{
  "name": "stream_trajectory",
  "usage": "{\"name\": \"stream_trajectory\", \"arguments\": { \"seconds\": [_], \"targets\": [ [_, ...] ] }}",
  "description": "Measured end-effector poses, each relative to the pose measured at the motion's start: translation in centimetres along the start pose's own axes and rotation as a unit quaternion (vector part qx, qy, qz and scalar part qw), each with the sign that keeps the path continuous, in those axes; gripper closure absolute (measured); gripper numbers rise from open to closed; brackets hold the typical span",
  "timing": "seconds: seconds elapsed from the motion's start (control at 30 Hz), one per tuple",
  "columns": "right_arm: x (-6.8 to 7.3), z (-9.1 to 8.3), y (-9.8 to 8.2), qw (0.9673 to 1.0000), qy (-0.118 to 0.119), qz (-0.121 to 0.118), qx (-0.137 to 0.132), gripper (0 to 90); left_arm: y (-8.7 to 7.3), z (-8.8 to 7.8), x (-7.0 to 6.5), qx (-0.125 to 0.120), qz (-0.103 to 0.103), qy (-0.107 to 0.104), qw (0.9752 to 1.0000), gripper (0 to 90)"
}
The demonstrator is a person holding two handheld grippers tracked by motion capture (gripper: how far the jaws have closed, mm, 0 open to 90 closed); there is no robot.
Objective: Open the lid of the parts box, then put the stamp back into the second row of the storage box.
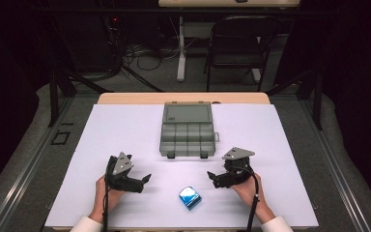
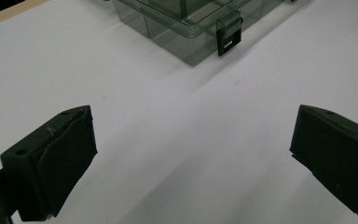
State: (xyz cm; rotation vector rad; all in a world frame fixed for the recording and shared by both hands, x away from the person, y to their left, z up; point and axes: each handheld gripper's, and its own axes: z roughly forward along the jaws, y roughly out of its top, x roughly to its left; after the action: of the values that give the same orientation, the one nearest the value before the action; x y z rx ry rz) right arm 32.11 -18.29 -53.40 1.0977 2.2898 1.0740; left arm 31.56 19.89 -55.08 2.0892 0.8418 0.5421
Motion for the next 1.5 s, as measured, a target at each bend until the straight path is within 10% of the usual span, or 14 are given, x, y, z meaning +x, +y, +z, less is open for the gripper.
{"name": "stream_trajectory", "arguments": {
  "seconds": [1.5],
  "targets": [
    [5.3,-0.9,0.5,0.9984,0.043,-0.033,0.018,0.0,-0.3,-0.4,0.5,-0.01,-0.008,0.01,0.9999,0.1]
  ]
}}
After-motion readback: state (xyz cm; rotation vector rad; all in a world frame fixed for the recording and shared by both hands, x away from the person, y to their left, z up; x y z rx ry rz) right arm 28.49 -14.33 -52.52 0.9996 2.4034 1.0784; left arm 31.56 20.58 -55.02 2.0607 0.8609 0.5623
